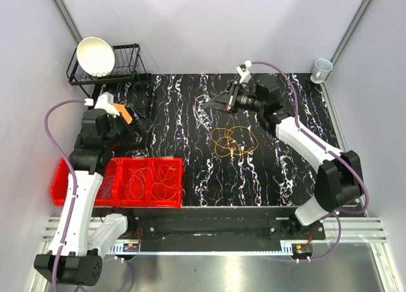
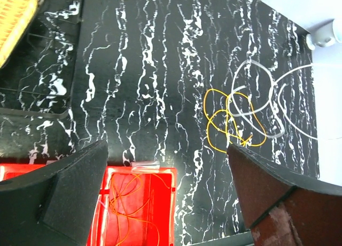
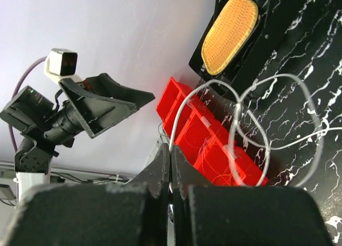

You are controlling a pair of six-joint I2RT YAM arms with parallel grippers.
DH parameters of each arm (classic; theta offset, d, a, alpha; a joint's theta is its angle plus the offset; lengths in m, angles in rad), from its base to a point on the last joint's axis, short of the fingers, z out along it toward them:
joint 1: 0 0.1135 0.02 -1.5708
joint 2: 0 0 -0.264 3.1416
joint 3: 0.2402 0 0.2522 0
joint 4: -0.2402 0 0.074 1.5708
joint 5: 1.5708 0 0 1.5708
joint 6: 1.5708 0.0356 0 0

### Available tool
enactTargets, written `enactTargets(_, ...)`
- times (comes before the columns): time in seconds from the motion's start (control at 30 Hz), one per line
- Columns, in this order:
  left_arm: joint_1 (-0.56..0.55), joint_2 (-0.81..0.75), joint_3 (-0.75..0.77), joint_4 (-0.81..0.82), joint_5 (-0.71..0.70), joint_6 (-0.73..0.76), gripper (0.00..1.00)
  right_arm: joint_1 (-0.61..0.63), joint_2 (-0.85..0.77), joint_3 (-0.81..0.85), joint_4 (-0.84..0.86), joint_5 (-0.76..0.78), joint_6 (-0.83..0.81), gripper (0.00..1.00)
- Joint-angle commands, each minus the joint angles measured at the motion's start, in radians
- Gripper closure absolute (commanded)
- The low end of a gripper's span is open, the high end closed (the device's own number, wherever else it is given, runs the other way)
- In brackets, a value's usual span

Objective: Untangle the cables

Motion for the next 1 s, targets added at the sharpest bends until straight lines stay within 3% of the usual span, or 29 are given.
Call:
enactTargets(0.0,-0.008,-0.041,-0.01,0.067,0.044,0.019,0.04,0.047,-0.069,0.137,-0.203,0.039,-0.107,1.0)
enactTargets(0.4,-0.008,-0.181,-0.066,-0.096,-0.258,0.091,0.04,0.227,-0.02,0.342,-0.444,0.071,-0.196,1.0)
enactTargets(0.63,-0.008,-0.234,-0.114,-0.142,-0.477,0.099,0.01,0.356,-0.017,0.24,-0.404,0.095,-0.153,1.0)
enactTargets(0.97,-0.006,-0.251,-0.126,-0.133,-0.49,0.096,0.01,0.485,0.074,0.088,-0.289,0.188,-0.039,1.0)
